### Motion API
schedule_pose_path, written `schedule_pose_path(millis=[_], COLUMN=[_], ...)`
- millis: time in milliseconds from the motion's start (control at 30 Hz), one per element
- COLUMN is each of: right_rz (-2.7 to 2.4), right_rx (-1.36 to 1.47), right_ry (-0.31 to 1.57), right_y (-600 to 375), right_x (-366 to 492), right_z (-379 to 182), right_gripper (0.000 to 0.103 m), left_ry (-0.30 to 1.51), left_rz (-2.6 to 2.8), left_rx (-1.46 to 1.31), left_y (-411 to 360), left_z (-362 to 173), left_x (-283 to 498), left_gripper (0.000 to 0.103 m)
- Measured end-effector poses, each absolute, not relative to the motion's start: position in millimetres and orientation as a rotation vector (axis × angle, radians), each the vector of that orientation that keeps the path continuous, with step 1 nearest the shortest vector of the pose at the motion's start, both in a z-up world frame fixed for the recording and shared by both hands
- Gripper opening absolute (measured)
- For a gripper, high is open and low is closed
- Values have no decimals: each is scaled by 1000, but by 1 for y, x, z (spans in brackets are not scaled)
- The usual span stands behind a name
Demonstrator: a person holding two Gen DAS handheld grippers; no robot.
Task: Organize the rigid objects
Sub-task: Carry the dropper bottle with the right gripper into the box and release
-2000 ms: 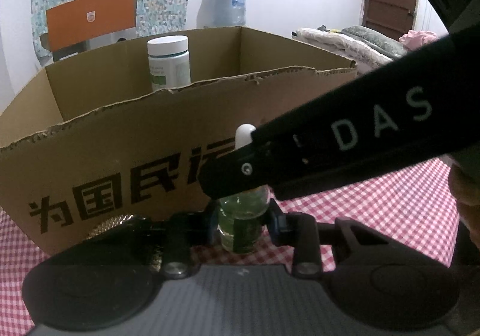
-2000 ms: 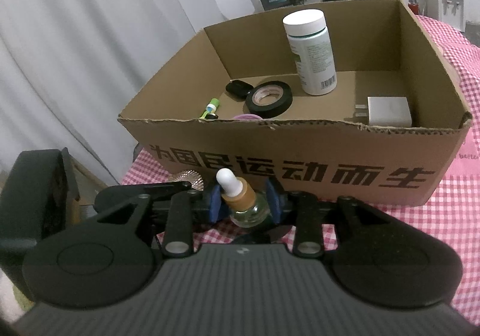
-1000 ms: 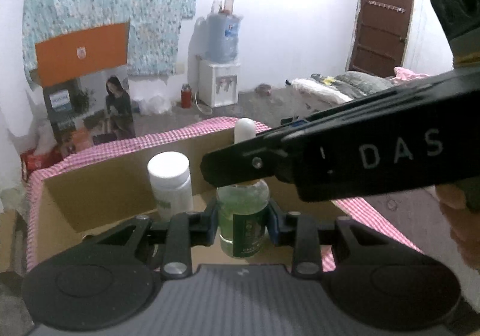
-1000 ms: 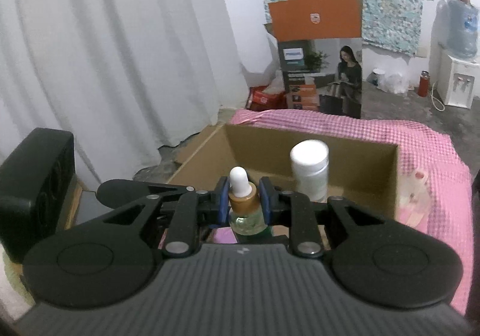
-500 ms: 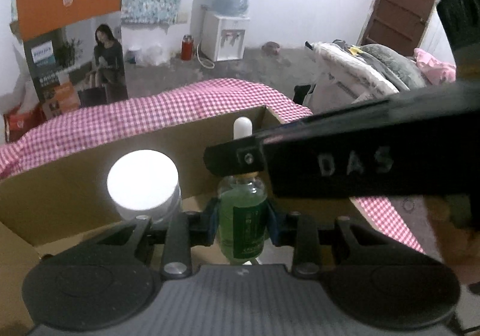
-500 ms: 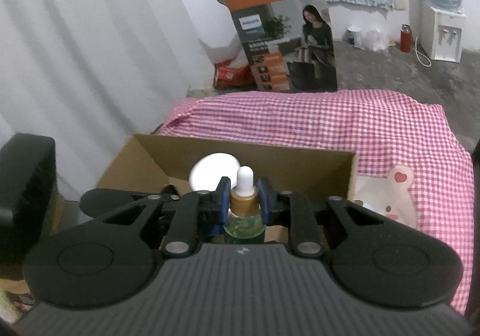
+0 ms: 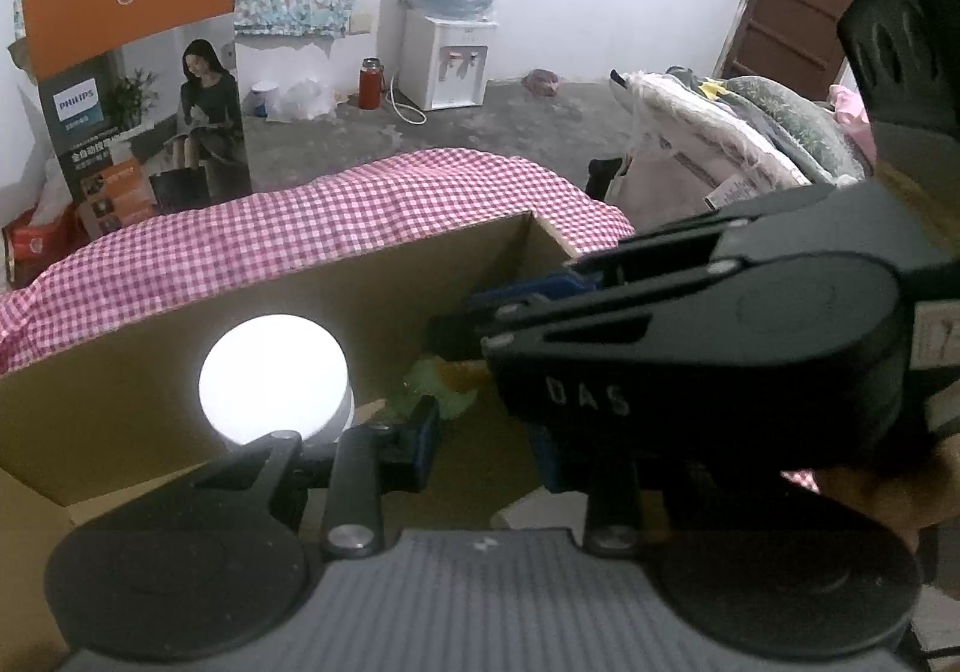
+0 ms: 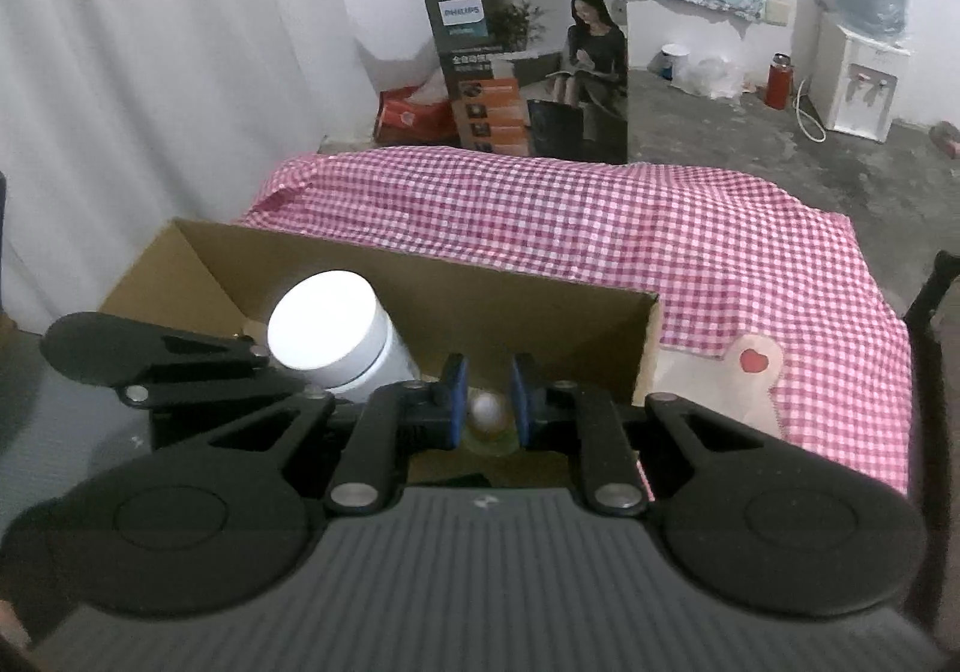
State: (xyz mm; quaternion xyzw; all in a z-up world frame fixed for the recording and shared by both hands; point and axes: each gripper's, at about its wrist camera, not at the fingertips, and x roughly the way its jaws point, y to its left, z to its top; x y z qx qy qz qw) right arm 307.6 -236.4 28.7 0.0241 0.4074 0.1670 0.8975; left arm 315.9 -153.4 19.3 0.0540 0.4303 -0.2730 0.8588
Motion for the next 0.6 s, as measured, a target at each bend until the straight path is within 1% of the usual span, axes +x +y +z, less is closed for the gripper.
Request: schedule_pose_path(millis=[167,367,433,600], right_rz=[347,342,334,331], right_rx=[47,78,89,124], right_ry=[851,838,829,786], right_y=[-233,-236,-238,-243], right_x=[312,305,297,268], right_z=[31,38,42,61], right_gripper=[16,17,19,30], left_ry=[906,894,889,864], left_rz=[-570,-571,-574,-580], left_rx=[100,95,88,73], left_y=[-152,-148,-145,-134], left_z=[21,28,32,50], left_x=[315,306,301,280], left_gripper=[33,44,53,68])
